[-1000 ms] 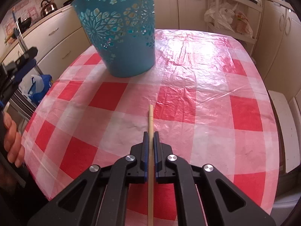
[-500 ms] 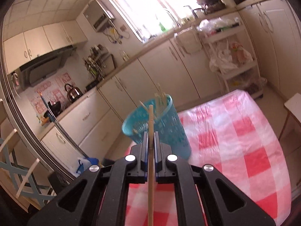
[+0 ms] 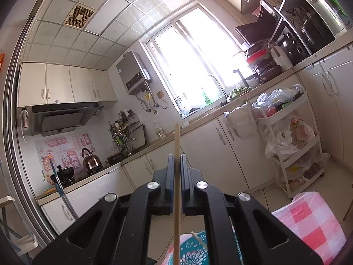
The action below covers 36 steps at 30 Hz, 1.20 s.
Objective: Organize utensils
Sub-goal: 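Carry the chopstick over the teal bin and open the right gripper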
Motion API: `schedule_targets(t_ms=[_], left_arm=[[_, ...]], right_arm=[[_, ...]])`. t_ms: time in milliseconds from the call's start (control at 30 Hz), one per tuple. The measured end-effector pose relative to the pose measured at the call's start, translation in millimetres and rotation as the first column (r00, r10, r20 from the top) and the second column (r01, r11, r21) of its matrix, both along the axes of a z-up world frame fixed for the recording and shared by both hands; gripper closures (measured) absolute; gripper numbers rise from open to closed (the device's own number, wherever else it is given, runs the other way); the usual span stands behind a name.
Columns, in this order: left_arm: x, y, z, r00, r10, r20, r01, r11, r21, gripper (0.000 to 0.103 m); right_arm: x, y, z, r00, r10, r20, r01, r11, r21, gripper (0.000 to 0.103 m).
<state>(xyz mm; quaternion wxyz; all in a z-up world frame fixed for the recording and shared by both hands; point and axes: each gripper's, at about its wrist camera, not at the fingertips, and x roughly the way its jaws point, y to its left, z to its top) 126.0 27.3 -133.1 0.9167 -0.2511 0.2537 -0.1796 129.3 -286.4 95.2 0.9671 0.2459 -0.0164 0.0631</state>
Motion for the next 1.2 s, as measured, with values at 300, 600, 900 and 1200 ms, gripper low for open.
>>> schedule_targets(t_ms=[300,600,900,1200], left_arm=[[-1.4,-2.4,0.3,1.000,-0.012,0.008,0.012,1.000,-0.007,0.047],[-0.6,-2.9,0.0,1.000,-0.025,0.008,0.025,0.999,-0.021,0.046],[1.2,-2.6,-1.3,1.000,-0.022,-0.002,0.022,1.000,-0.021,0.045],[3.0,-0.3,-3.1,1.000,-0.014,-0.019,0.013,1.000,-0.022,0.043]], right_arm=[[43.9,11.6,-24.8,0.998,-0.029,-0.050,0.026,0.999,-0.041,0.097],[56.9,23.1,-42.5,0.993,-0.016,-0.114,0.007,0.997,-0.079,0.097],[57.6,30.3,-44.0,0.988,0.006,-0.157,-0.023,0.994,-0.107,0.097],[53.9,27.6,-43.5,0.980,0.019,-0.198,-0.043,0.992,-0.120,0.092]])
